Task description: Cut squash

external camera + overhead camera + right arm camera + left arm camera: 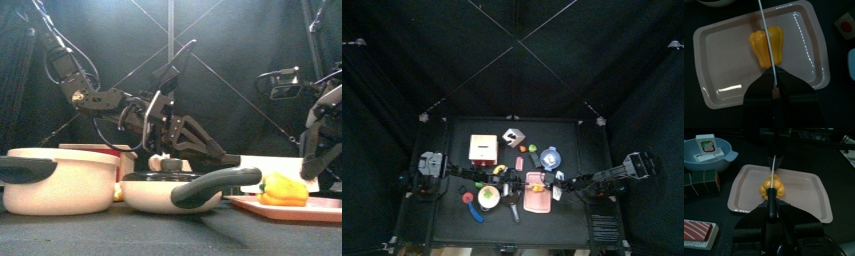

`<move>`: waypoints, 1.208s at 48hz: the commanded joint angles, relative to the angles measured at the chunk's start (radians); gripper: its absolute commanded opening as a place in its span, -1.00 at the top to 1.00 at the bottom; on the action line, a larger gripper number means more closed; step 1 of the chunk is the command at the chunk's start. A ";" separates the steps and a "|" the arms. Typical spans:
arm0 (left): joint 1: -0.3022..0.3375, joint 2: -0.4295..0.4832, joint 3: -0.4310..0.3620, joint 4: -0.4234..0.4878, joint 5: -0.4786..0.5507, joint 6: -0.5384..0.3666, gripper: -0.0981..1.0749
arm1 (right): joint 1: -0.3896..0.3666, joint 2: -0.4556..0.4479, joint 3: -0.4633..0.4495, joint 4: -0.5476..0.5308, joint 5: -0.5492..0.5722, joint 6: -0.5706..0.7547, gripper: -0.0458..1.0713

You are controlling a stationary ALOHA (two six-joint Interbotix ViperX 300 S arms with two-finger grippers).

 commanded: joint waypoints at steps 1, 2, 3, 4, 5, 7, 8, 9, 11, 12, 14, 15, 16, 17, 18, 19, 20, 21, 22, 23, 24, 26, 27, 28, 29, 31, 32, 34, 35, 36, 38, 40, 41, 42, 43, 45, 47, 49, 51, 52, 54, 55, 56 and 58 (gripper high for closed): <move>0.003 -0.005 0.000 -0.002 0.015 -0.002 -0.17 | -0.002 0.020 0.006 0.008 0.002 0.005 0.27; 0.003 -0.005 0.000 -0.002 0.017 -0.002 -0.17 | -0.002 0.023 0.005 0.009 0.000 0.005 0.27; 0.003 -0.005 0.000 -0.002 0.020 -0.002 -0.17 | -0.002 0.026 0.006 0.009 -0.003 0.005 0.27; 0.003 -0.005 0.000 -0.003 0.025 -0.002 -0.17 | -0.002 0.029 0.005 0.009 -0.008 0.005 0.27; 0.003 -0.005 0.000 -0.003 0.028 -0.002 -0.17 | -0.002 0.034 0.005 0.009 -0.009 0.005 0.27; 0.003 -0.005 0.000 -0.002 0.032 -0.002 -0.17 | -0.002 0.040 0.003 0.008 -0.014 0.005 0.27; 0.003 -0.005 0.000 -0.003 0.035 -0.002 -0.17 | -0.003 0.043 0.002 0.009 -0.015 0.005 0.27; 0.003 -0.005 0.000 -0.003 0.038 -0.002 -0.17 | -0.003 0.044 0.002 0.009 -0.015 0.005 0.27; 0.003 -0.005 -0.002 -0.003 0.040 -0.002 -0.17 | -0.003 0.051 0.000 0.009 -0.015 0.003 0.27; 0.003 -0.005 -0.003 -0.005 0.041 -0.002 -0.17 | -0.005 0.051 0.000 0.008 -0.015 0.003 0.27; 0.003 -0.006 -0.005 -0.006 0.041 -0.002 -0.17 | -0.005 0.052 -0.002 0.006 -0.015 0.003 0.27; 0.003 -0.006 -0.005 -0.006 0.041 0.000 -0.17 | -0.006 0.054 -0.002 0.006 -0.015 0.003 0.27; 0.003 -0.006 -0.006 -0.006 0.041 0.000 -0.17 | -0.006 0.052 -0.002 0.006 -0.015 0.003 0.27; 0.003 -0.006 -0.008 -0.005 0.041 0.000 -0.17 | -0.008 0.052 -0.002 0.005 -0.015 0.003 0.27; 0.003 -0.006 -0.009 -0.006 0.041 0.000 -0.17 | -0.008 0.052 -0.002 0.005 -0.015 0.003 0.27; 0.003 -0.006 -0.011 -0.006 0.041 0.000 -0.17 | -0.008 0.052 -0.002 0.005 -0.014 0.003 0.27; 0.003 -0.005 -0.012 -0.006 0.041 0.000 -0.17 | -0.008 0.052 0.000 0.005 -0.015 0.003 0.27; 0.003 -0.005 -0.012 -0.006 0.041 0.000 -0.17 | -0.008 0.052 -0.002 0.005 -0.015 0.003 0.27; 0.003 -0.005 -0.012 -0.006 0.041 0.000 -0.17 | -0.008 0.052 -0.002 0.005 -0.015 0.003 0.27; 0.003 -0.005 -0.014 -0.006 0.041 0.000 -0.17 | -0.008 0.052 0.000 0.006 -0.015 0.003 0.27; 0.003 -0.005 -0.015 -0.005 0.041 0.002 -0.17 | -0.008 0.052 0.000 0.006 -0.015 0.003 0.27; 0.003 -0.005 -0.015 -0.005 0.041 0.002 -0.17 | -0.008 0.052 0.000 0.008 -0.015 0.003 0.27; 0.003 -0.005 -0.015 -0.005 0.041 0.002 -0.17 | -0.008 0.052 0.000 0.006 -0.014 0.003 0.27; 0.003 -0.006 -0.015 -0.005 0.041 0.002 -0.17 | -0.006 0.052 0.000 0.006 -0.014 0.003 0.27; 0.005 -0.006 -0.015 -0.005 0.041 0.002 -0.17 | -0.006 0.052 -0.002 0.006 -0.015 0.002 0.27; 0.003 -0.009 -0.017 -0.005 0.041 0.002 -0.17 | -0.008 0.049 -0.005 0.006 -0.012 -0.002 0.27; 0.003 -0.011 -0.015 -0.005 0.041 0.002 -0.17 | -0.006 0.046 -0.005 0.006 -0.012 -0.003 0.27; 0.003 -0.014 -0.017 -0.005 0.041 0.003 -0.17 | -0.006 0.040 -0.009 0.006 -0.008 -0.003 0.27; 0.005 -0.017 -0.017 -0.005 0.041 0.005 -0.17 | -0.006 0.038 -0.011 0.005 -0.005 -0.005 0.27; 0.003 -0.020 -0.017 -0.003 0.041 0.003 -0.17 | -0.006 0.034 -0.014 0.003 -0.002 -0.006 0.27; 0.002 -0.025 -0.017 -0.003 0.041 0.005 -0.17 | -0.006 0.023 -0.017 0.000 0.006 -0.006 0.27; 0.002 -0.031 -0.015 -0.003 0.041 0.005 -0.17 | -0.006 0.014 -0.020 -0.005 0.012 -0.006 0.27; 0.002 -0.035 -0.015 -0.003 0.041 0.005 -0.17 | -0.006 0.008 -0.021 -0.006 0.017 -0.006 0.27; 0.000 -0.037 -0.017 -0.003 0.041 0.006 -0.17 | -0.006 0.000 -0.023 -0.011 0.021 -0.006 0.27; 0.000 -0.040 -0.017 -0.003 0.041 0.006 -0.17 | -0.006 -0.005 -0.023 -0.012 0.023 -0.006 0.27; 0.000 -0.041 -0.015 0.000 0.040 0.006 -0.17 | -0.006 -0.012 -0.023 -0.014 0.026 -0.006 0.27; 0.002 -0.041 -0.015 0.000 0.041 0.006 -0.17 | -0.006 -0.020 -0.023 -0.014 0.026 -0.006 0.27; 0.002 -0.040 -0.017 0.000 0.041 0.006 -0.17 | -0.006 -0.025 -0.023 -0.014 0.028 -0.006 0.27; 0.000 -0.038 -0.017 0.000 0.041 0.006 -0.17 | -0.006 -0.026 -0.023 -0.015 0.028 -0.006 0.27; 0.000 -0.037 -0.017 0.000 0.041 0.006 -0.17 | -0.006 -0.026 -0.023 -0.015 0.028 -0.006 0.27; 0.000 -0.035 -0.017 0.000 0.041 0.006 -0.17 | -0.006 -0.026 -0.023 -0.015 0.026 -0.006 0.27; 0.000 -0.035 -0.017 0.000 0.041 0.006 -0.17 | -0.006 -0.026 -0.023 -0.015 0.028 -0.006 0.27; 0.000 -0.035 -0.017 0.000 0.041 0.006 -0.17 | -0.006 -0.026 -0.023 -0.014 0.026 -0.006 0.27; 0.000 -0.035 -0.017 0.000 0.040 0.008 -0.17 | -0.006 -0.026 -0.023 -0.015 0.026 -0.008 0.27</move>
